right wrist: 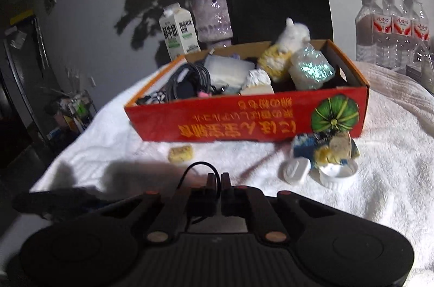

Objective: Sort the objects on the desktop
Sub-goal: 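Grasp the white round puck with the left tool while the right tool grasps the short black cable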

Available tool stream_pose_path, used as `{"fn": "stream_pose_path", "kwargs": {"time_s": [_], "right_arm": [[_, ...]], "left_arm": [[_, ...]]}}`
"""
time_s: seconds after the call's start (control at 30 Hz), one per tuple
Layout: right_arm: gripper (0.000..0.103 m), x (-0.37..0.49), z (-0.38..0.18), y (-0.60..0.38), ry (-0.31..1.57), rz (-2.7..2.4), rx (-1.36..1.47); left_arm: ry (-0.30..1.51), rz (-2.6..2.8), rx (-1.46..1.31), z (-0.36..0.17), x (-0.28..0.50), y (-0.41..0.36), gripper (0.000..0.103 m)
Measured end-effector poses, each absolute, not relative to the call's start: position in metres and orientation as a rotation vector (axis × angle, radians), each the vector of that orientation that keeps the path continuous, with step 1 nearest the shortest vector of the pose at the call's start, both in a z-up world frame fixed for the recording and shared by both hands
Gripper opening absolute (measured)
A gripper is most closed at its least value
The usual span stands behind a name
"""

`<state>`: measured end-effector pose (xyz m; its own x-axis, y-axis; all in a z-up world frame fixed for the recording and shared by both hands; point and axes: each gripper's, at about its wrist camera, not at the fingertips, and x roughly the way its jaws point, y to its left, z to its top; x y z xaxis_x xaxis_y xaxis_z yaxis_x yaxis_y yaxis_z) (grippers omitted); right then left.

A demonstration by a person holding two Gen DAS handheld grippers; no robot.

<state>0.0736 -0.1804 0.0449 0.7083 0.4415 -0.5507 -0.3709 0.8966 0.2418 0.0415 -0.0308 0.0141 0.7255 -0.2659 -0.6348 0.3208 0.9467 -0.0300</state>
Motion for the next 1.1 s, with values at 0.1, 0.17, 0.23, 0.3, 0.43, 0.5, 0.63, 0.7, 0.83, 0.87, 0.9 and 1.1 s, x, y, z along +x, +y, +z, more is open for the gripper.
{"fn": "stream_pose_path", "kwargs": {"time_s": [0.1, 0.17, 0.23, 0.3, 0.43, 0.5, 0.63, 0.7, 0.83, 0.87, 0.9, 1.1], "right_arm": [[0.001, 0.072, 0.046, -0.182, 0.640, 0.442, 0.115], [0.001, 0.070, 0.045, -0.185, 0.645, 0.440, 0.123], [0.001, 0.066, 0.045, -0.190, 0.652, 0.463, 0.153], [0.001, 0.062, 0.045, -0.195, 0.657, 0.467, 0.172], [0.001, 0.056, 0.046, -0.202, 0.668, 0.474, 0.206], [0.001, 0.051, 0.049, -0.206, 0.656, 0.457, 0.213], [0.001, 0.040, 0.056, -0.212, 0.593, 0.351, 0.202], [0.001, 0.030, 0.063, -0.214, 0.550, 0.325, 0.190], [0.000, 0.011, 0.082, -0.217, 0.453, 0.244, 0.108], [0.000, 0.010, 0.085, -0.222, 0.459, 0.269, 0.134], [0.001, 0.006, 0.087, -0.224, 0.460, 0.278, 0.133], [0.001, -0.024, 0.080, -0.222, 0.491, 0.311, 0.110]], "left_arm": [[0.688, -0.290, 0.078, 0.012, 0.046, -0.032, 0.037], [0.697, -0.293, 0.014, 0.013, 0.048, -0.025, 0.038], [0.695, -0.282, -0.024, 0.012, 0.048, -0.019, 0.046], [0.692, -0.289, -0.038, 0.010, 0.049, -0.017, 0.049], [0.691, -0.327, -0.054, 0.008, 0.057, -0.019, 0.040], [0.697, -0.323, -0.049, 0.009, 0.055, -0.021, 0.040], [0.678, -0.326, 0.023, 0.014, 0.036, -0.028, 0.040], [0.664, -0.308, 0.091, 0.016, 0.022, -0.033, 0.040], [0.656, -0.220, 0.125, 0.026, 0.000, -0.023, 0.040], [0.646, -0.212, 0.103, 0.031, -0.007, -0.017, 0.040], [0.636, -0.201, 0.081, 0.036, -0.014, -0.011, 0.040], [0.604, -0.135, 0.004, 0.061, -0.043, 0.009, 0.040]]}}
